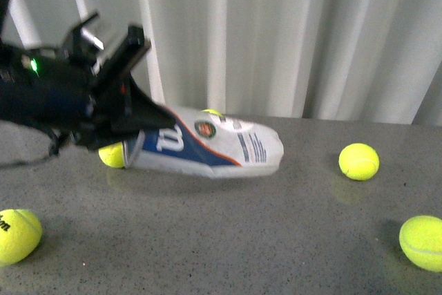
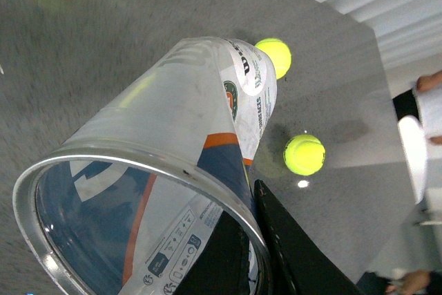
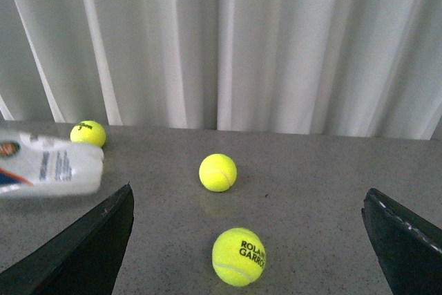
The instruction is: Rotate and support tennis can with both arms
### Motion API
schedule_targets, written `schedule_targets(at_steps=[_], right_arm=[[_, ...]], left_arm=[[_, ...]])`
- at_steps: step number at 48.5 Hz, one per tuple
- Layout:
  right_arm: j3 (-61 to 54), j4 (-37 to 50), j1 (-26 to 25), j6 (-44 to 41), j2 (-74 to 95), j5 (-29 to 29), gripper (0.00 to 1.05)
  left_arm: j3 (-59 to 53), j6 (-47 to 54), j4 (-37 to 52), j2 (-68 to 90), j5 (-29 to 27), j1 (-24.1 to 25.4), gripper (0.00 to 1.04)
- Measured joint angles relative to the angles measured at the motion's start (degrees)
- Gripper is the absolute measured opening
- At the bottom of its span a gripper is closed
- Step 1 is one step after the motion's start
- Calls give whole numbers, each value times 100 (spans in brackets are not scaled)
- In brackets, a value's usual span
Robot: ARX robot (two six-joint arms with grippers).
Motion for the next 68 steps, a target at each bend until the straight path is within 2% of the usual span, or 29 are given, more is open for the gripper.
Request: schedule_targets(at_steps=[7, 10, 12, 15, 19, 25, 32, 56, 68], right_arm=[[0, 0, 0, 0, 0, 0, 98], [0, 0, 0, 0, 0, -2, 98], [0, 0, 0, 0, 0, -2, 98], [0, 0, 0, 0, 0, -2, 98], [0, 0, 0, 0, 0, -2, 98], [0, 0, 0, 0, 0, -2, 98], [0, 0, 0, 0, 0, -2, 98], [0, 0, 0, 0, 0, 0, 98], [0, 0, 0, 2, 0, 0, 98]], left_arm=[[1270, 2175, -2210, -686, -461, -271, 4], [1683, 3139, -3099, -713, -929, -518, 4], [1878, 3904, -3729, -654, -1447, -730, 4], [1943, 4874, -4179, -542, -2105, -946, 4], [1943, 5890, -4350, -345, -2955, -1165, 4], [1958, 6826, -4395, -55, -3578, -1366, 4], [1967, 7147, -4409, 203, -3794, -1497, 4], [2052, 7333, -4594, 431, -3683, -1856, 4], [2234, 7257, -4651, 481, -3539, -1904, 49]])
